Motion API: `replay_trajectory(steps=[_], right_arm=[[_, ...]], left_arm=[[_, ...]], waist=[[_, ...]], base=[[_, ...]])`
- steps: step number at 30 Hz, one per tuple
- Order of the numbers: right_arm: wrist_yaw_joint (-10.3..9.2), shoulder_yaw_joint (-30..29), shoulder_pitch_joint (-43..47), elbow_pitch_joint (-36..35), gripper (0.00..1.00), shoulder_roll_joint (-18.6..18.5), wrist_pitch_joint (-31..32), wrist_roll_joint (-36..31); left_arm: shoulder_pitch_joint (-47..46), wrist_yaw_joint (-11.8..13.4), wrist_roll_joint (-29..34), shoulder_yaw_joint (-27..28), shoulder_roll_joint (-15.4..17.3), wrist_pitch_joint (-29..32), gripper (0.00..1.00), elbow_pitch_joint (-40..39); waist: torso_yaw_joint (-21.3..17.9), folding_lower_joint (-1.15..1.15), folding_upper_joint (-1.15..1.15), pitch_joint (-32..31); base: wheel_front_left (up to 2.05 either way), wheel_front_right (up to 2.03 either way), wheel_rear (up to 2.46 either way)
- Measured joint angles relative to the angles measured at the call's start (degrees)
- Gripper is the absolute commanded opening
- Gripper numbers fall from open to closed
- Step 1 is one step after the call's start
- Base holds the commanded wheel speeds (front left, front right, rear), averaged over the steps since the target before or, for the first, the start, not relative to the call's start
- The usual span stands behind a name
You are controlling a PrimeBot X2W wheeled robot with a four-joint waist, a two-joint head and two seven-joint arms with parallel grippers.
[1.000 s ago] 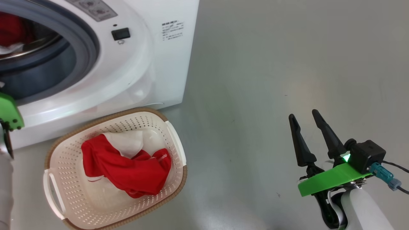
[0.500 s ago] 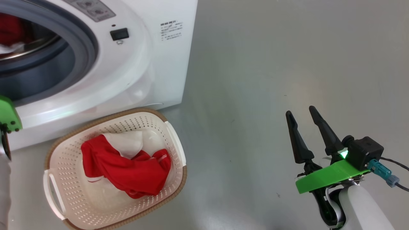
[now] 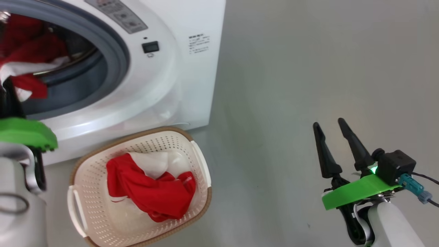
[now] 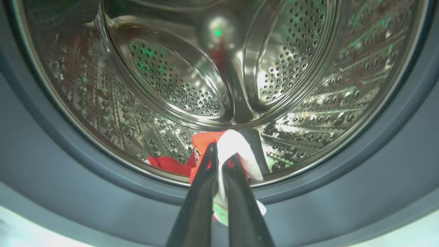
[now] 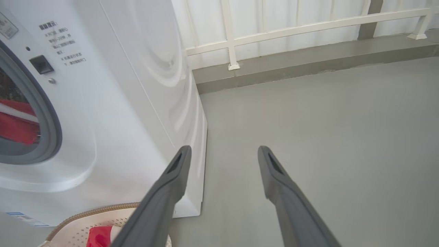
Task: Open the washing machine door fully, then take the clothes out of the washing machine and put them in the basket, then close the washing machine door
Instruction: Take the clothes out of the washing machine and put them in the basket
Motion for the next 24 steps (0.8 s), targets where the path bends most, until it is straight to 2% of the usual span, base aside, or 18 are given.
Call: replay_trajectory(steps=[10,17,24], right_arm=[[0.00,-0.5,2.1,0.3,1.00,0.0,0.0,-0.3],[0.00,-0.9,2.1,0.3,1.00,0.0,0.0,-0.3],[0.00,-1.4,2.1,0.2,1.00,0.0,0.0,-0.3]], left_arm=[[10.7,-5.3,-0.3,5.6,-7.1,0.0,0.00,-21.6],[13.6,-7.2,0.0,7.5,-9.6,-0.3,0.00,-31.6],[16.2,-8.2,-0.7,7.5,-10.4,-0.4,0.00,-41.7]], waist=[[3.2,0.00,0.00,-2.6],[4.5,0.00,0.00,-3.0],[4.8,0.00,0.00,-2.6]], base=[[0.00,0.00,0.00],[0.00,0.00,0.00],[0.00,0.00,0.00]])
